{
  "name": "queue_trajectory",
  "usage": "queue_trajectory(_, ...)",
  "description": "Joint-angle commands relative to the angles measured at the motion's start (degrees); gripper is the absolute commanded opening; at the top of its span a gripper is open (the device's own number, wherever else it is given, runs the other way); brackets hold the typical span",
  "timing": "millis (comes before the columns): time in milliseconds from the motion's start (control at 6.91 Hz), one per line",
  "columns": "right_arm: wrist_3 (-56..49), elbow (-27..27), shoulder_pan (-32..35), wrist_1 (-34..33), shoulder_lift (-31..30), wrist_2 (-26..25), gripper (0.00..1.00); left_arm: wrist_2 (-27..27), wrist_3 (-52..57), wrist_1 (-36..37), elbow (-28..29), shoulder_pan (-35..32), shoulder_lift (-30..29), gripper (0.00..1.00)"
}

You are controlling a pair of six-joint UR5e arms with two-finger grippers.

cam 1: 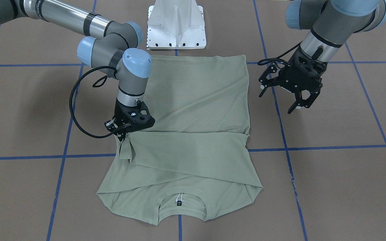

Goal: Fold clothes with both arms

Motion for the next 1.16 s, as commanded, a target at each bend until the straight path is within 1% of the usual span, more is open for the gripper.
queue_trajectory(0,3.8,0.6,0.0,0.5,-0.9,0.1,1.00,0.0,0.0,0.0,-0.1,0.0,0.0,1.00)
queue_trajectory(145,4.9,1.1,1.1,1.1,0.0,1.7,1.00,0.4,0.1,0.1,0.2,0.3,-0.1,1.00)
queue_trajectory(289,5.7,1.3,3.5,6.4,0.0,7.9,1.00,0.7,0.0,0.1,0.0,0.2,0.0,1.00)
queue_trajectory(434,9.4,1.9,5.3,10.9,0.0,13.7,1.00,0.7,-0.1,0.3,-0.4,0.2,0.0,1.00)
queue_trajectory(579,15.2,7.2,5.7,11.5,-1.5,15.4,1.00,0.7,-2.8,0.4,-1.0,0.0,0.8,1.00)
queue_trajectory(723,19.7,15.2,5.5,11.2,-5.7,17.5,1.00,1.1,-9.1,0.3,-4.4,0.1,3.9,1.00)
queue_trajectory(868,26.3,23.7,3.9,11.4,-11.0,18.3,1.00,3.8,-14.7,0.2,-10.6,0.6,9.0,1.00)
queue_trajectory(1013,33.7,30.5,0.1,12.4,-16.4,15.8,1.00,4.4,-20.2,-0.4,-15.9,3.0,14.8,1.00)
